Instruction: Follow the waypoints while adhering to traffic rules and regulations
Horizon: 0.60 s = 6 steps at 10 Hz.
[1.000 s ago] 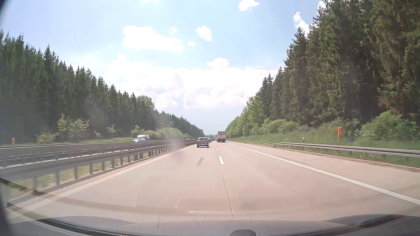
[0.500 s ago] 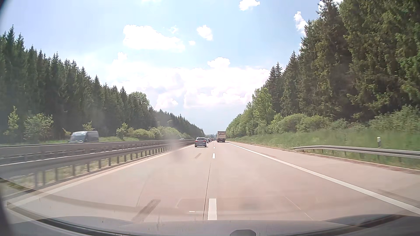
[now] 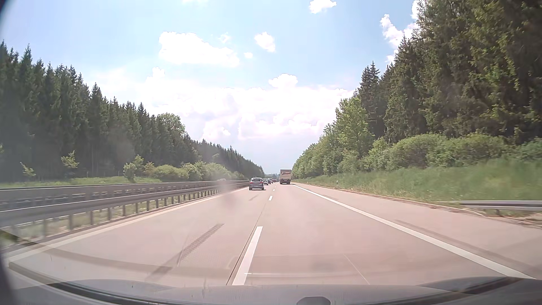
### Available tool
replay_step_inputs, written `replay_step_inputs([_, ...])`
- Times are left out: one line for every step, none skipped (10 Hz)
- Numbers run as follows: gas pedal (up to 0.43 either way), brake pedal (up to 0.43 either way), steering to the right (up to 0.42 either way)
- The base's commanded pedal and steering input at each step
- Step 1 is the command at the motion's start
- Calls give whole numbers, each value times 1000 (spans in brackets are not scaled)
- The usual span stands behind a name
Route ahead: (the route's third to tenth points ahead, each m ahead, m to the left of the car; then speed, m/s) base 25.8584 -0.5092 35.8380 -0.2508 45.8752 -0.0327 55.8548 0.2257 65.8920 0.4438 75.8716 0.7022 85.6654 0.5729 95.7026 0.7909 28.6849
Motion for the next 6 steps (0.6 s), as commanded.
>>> replay_step_inputs([0,0,-4])
replay_step_inputs([0,0,-4])
replay_step_inputs([0,0,-4])
replay_step_inputs([0,0,-5])
replay_step_inputs([0,12,-6])
replay_step_inputs([0,140,-6])
